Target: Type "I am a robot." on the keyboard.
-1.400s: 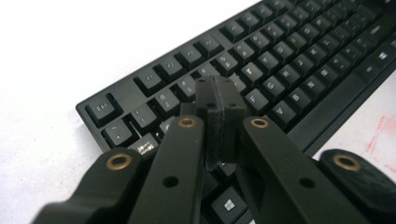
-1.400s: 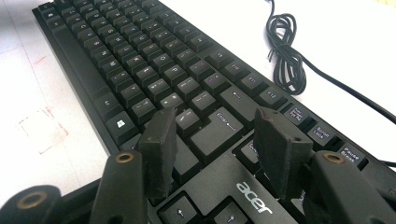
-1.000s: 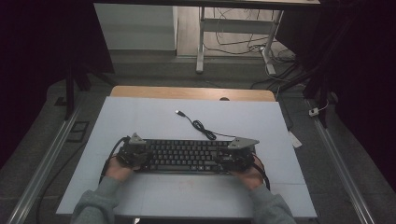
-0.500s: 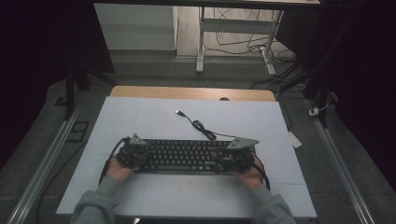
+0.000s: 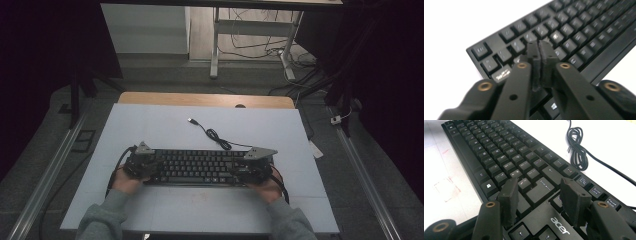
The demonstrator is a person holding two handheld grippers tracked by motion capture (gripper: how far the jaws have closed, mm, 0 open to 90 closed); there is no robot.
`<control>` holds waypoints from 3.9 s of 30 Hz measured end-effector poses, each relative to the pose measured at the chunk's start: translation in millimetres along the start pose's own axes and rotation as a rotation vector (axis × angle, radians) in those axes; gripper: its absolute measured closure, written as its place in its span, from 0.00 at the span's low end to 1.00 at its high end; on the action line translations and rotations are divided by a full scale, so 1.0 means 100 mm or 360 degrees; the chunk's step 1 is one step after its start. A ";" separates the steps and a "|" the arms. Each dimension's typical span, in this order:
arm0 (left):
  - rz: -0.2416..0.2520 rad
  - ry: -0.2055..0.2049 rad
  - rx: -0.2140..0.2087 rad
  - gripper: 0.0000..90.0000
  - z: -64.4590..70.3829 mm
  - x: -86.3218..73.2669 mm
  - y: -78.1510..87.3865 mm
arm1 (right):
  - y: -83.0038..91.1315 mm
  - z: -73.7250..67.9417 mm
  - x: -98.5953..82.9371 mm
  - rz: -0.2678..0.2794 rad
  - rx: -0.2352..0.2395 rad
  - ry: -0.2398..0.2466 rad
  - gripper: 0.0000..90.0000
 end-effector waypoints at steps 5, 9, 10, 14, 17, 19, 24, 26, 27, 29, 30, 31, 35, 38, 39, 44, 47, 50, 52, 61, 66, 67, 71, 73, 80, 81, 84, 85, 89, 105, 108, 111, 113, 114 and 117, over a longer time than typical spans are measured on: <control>0.0114 0.0010 -0.0021 0.65 0.03 0.07 0.09 | 0.00 0.00 0.00 -0.0004 -0.0001 0.0004 0.55; 0.0150 0.0003 -0.0022 0.52 0.06 0.10 0.12 | 0.00 0.00 0.00 -0.0006 -0.0003 0.0005 0.55; 0.0156 0.0006 -0.0026 0.50 0.06 0.10 0.12 | 0.00 0.00 0.00 -0.0006 -0.0002 0.0006 0.55; 0.0157 0.0011 -0.0032 0.46 0.06 0.11 0.12 | 0.00 0.00 0.00 -0.0007 0.0001 0.0005 0.55; 0.0157 0.0017 -0.0036 0.45 0.07 0.11 0.12 | 0.00 0.00 0.00 -0.0006 0.0002 0.0003 0.55; 0.0159 0.0017 -0.0041 0.44 0.08 0.11 0.12 | 0.00 0.00 0.00 -0.0005 0.0001 0.0003 0.55; 0.0164 0.0010 -0.0049 0.43 0.09 0.12 0.13 | 0.00 -0.01 0.00 -0.0003 0.0001 0.0004 0.55; 0.0161 0.0012 -0.0047 0.42 0.08 0.12 0.12 | 0.00 0.00 0.00 -0.0003 0.0002 0.0004 0.55; 0.0161 0.0013 -0.0047 0.42 0.08 0.12 0.12 | 0.00 0.00 0.00 -0.0002 0.0002 0.0004 0.55; 0.0159 0.0013 -0.0047 0.42 0.08 0.12 0.12 | 0.00 0.00 0.00 0.0002 0.0002 0.0000 0.55; 0.0161 0.0013 -0.0048 0.42 0.09 0.12 0.12 | 0.00 0.00 0.00 -0.0001 0.0002 0.0002 0.55; 0.0160 0.0014 -0.0048 0.42 0.09 0.12 0.12 | 0.00 0.00 0.00 -0.0002 0.0002 0.0003 0.55; 0.0158 0.0017 -0.0048 0.41 0.09 0.12 0.12 | 0.00 -0.01 0.00 -0.0001 0.0001 0.0006 0.55; 0.0150 0.0015 -0.0051 0.41 0.09 0.12 0.11 | 0.00 -0.01 0.01 0.0004 0.0004 0.0008 0.55; 0.0147 0.0011 -0.0051 0.40 0.09 0.12 0.10 | 0.01 -0.02 0.01 0.0002 0.0007 0.0006 0.55; 0.0145 0.0011 -0.0050 0.39 0.09 0.12 0.09 | 0.01 -0.05 0.05 0.0024 0.0028 0.0004 0.55; 0.0139 0.0013 -0.0047 0.39 0.09 0.12 0.09 | 0.00 -0.08 0.07 0.0031 0.0044 0.0009 0.55; 0.0138 0.0011 -0.0045 0.39 0.09 0.12 0.09 | 0.00 -0.11 0.09 0.0034 0.0058 0.0004 0.55; 0.0134 0.0007 -0.0045 0.39 0.10 0.12 0.08 | -0.01 -0.13 0.10 0.0037 0.0062 0.0000 0.55; 0.0124 0.0005 -0.0047 0.39 0.10 0.12 0.07 | -0.07 -0.23 0.18 0.0035 0.0105 0.0001 0.59; 0.0116 0.0000 -0.0049 0.39 0.10 0.12 0.06 | -0.11 -0.32 0.23 0.0045 0.0153 0.0009 0.67; 0.0115 0.0001 -0.0050 0.39 0.11 0.12 0.06 | -0.11 -0.34 0.24 0.0043 0.0163 0.0011 0.69; 0.0107 -0.0006 -0.0050 0.38 0.11 0.12 0.05 | -0.13 -0.39 0.26 0.0046 0.0208 0.0002 0.80; 0.0102 -0.0010 -0.0051 0.38 0.11 0.12 0.04 | -0.14 -0.42 0.28 0.0044 0.0230 0.0000 0.86; 0.0102 -0.0008 -0.0050 0.38 0.11 0.12 0.04 | -0.20 -0.54 0.34 0.0046 0.0266 0.0042 1.00; 0.0101 -0.0007 -0.0052 0.38 0.12 0.12 0.03 | -0.21 -0.55 0.34 0.0041 0.0266 0.0047 1.00; 0.0093 -0.0015 -0.0053 0.38 0.11 0.12 0.03 | -0.25 -0.61 0.36 0.0038 0.0272 0.0064 1.00; 0.0091 -0.0015 -0.0053 0.38 0.11 0.12 0.03 | -0.27 -0.63 0.36 0.0038 0.0274 0.0067 1.00; 0.0094 -0.0013 -0.0053 0.38 0.11 0.12 0.03 | -0.33 -0.70 0.40 0.0029 0.0273 0.0090 1.00; 0.0076 -0.0012 -0.0053 0.38 0.12 0.11 0.02 | -0.49 -0.80 0.41 -0.0024 0.0259 0.0100 0.99; 0.0076 -0.0011 -0.0053 0.38 0.12 0.11 0.02 | -0.51 -0.79 0.40 -0.0033 0.0258 0.0100 0.99; 0.0072 -0.0014 -0.0053 0.38 0.12 0.11 0.02 | -0.53 -0.80 0.40 -0.0028 0.0261 0.0088 0.99; 0.0069 -0.0016 -0.0052 0.38 0.12 0.11 0.02 | -0.53 -0.81 0.41 -0.0028 0.0262 0.0086 0.99; 0.0069 -0.0017 -0.0052 0.38 0.12 0.11 0.02 | -0.54 -0.81 0.41 -0.0033 0.0258 0.0093 0.99; 0.0071 -0.0018 -0.0051 0.38 0.12 0.11 0.02 | -0.55 -0.82 0.40 -0.0036 0.0259 0.0095 0.99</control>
Point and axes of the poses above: each handheld gripper's, and its own axes: y roughly backward along the jaws, x roughly out of its top, z roughly to its right, the point moved 5 cm from there along -y, roughly forward along the jaws, and after that the axes turned 15 degrees about -x, right-handed, at the moved point
